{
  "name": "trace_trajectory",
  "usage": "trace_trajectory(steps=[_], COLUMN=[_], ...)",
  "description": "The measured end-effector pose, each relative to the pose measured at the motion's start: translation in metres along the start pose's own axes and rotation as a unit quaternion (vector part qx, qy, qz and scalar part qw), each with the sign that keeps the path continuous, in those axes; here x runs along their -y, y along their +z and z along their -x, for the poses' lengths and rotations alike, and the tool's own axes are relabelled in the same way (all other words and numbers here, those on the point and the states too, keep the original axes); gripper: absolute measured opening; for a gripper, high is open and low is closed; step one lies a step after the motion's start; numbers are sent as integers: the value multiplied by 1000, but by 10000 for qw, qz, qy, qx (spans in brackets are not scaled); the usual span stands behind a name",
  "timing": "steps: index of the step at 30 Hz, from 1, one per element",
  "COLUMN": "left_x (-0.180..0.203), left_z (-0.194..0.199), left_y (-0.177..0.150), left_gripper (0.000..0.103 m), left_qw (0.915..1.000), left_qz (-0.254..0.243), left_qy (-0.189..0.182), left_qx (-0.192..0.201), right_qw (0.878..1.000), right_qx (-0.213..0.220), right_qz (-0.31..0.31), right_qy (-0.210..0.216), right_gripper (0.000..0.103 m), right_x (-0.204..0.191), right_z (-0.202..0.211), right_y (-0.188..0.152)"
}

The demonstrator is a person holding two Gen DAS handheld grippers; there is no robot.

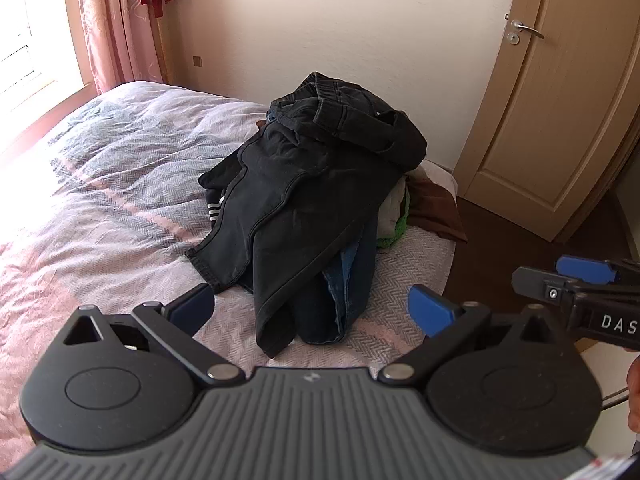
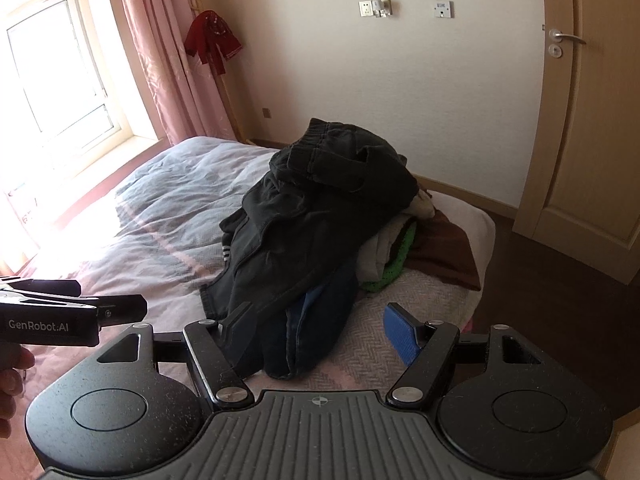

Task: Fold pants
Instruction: 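Move both grippers toward the clothes heap on the bed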

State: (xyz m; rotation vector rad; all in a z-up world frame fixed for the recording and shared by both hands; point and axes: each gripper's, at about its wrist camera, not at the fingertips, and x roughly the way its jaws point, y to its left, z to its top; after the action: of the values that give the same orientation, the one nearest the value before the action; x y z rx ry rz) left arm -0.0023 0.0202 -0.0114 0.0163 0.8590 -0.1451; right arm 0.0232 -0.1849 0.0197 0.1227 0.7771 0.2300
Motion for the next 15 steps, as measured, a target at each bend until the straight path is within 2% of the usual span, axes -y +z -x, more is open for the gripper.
trace_trajectory(steps=[5, 15], left_x=[-10, -15], left_z=[-7, -44], left_y=[-7, -7], left_gripper=[102, 102], left_qw=[9999, 9998], left_qz=[-45, -119], left_qy=[-51, 20], left_qx=[-93, -170], right_qw=[9995, 9990], right_qx=[-180, -163], right_qz=[-244, -233], right_qy=[-105, -335], right_gripper=[68, 68], right_x=[-2, 11], right_z=[-8, -26], right_y=[-11, -10])
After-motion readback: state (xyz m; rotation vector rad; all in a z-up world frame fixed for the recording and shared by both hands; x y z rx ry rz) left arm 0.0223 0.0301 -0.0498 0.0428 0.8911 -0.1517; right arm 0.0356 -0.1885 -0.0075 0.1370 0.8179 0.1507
